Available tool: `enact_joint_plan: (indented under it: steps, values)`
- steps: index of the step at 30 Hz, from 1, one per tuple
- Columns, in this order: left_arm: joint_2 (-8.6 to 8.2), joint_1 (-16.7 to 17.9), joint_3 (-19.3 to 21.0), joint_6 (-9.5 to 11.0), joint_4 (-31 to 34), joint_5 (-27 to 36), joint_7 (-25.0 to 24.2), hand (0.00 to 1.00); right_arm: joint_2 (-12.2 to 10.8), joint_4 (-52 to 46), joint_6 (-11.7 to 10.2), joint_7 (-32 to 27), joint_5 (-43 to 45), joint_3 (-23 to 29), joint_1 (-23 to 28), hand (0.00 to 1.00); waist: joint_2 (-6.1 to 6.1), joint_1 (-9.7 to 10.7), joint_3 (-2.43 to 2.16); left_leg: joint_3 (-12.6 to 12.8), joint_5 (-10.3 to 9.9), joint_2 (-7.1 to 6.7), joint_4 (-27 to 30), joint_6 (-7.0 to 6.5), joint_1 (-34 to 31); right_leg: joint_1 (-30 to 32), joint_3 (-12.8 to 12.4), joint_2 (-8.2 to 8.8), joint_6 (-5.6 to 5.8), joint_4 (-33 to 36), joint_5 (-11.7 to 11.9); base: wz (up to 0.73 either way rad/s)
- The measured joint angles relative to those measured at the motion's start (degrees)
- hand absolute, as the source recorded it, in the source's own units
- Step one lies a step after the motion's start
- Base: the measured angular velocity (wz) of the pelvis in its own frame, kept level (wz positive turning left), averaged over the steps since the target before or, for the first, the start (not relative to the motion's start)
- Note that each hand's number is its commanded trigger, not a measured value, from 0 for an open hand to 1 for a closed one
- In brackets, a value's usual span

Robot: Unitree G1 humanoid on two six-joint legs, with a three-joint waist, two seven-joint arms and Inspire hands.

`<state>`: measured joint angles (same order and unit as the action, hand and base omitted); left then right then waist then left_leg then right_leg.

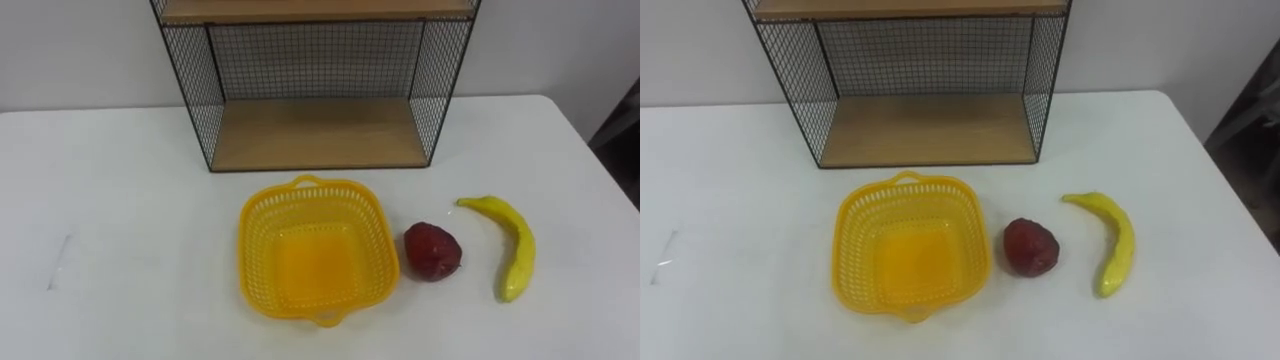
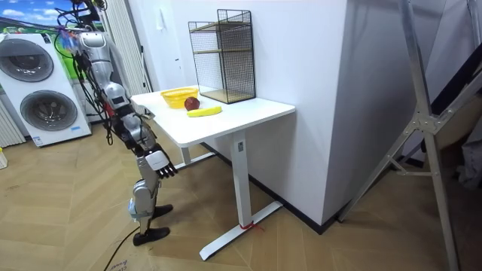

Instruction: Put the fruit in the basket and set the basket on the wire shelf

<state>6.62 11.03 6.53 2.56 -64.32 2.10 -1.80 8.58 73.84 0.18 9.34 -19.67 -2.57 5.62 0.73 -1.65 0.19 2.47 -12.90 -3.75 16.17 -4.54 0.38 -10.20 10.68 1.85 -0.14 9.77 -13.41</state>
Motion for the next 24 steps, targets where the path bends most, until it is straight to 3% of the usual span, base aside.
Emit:
enact_joint_plan:
  steps: [9,11,16,20,24]
  values:
    - [-0.13,1.2,0.4,0.4,-2.0,1.8,1.6,0.0,-0.6,1.7,1.6,-1.3,-23.3,4.4,3.0,0.0,0.19,0.7,0.11,0.4,0.0,0.08,0.1,-0.03,0.0,0.2,-0.5,0.0,0.0,0.1,0.0,0.0]
    - [-0.12,2.0,0.5,0.2,-2.2,2.9,2.7,0.0,-0.6,1.4,2.5,-2.5,-35.5,8.9,3.6,0.0,0.17,2.0,0.13,0.6,-0.1,0.15,0.3,-0.09,0.1,0.2,-1.1,-0.03,0.0,0.3,0.0,-0.05]
    - [0.11,3.1,1.9,-0.1,-2.2,2.8,3.7,0.0,-0.6,-3.7,2.3,-7.3,-51.1,19.7,5.3,0.0,-0.04,4.3,0.16,0.7,-0.5,0.35,1.2,-0.21,-0.2,0.5,-1.5,-0.14,0.01,1.0,0.0,-0.03]
    - [0.73,3.7,2.9,-0.1,-2.1,2.1,4.1,0.0,-0.6,-8.8,-0.1,-12.7,-57.7,26.1,5.2,0.0,-0.27,5.4,0.03,2.0,-0.4,0.79,1.2,-0.22,-0.3,1.3,-3.4,-0.46,0.0,1.3,0.2,-0.15]
    - [1.14,4.3,4.3,-0.1,-2.0,2.1,5.2,0.0,-0.5,-13.8,-1.6,-19.5,-58.6,30.8,5.2,0.0,0.39,7.0,-0.18,2.4,-0.4,0.8,1.3,-0.22,-0.6,2.0,-3.2,-0.29,0.05,1.8,-0.1,-0.05]
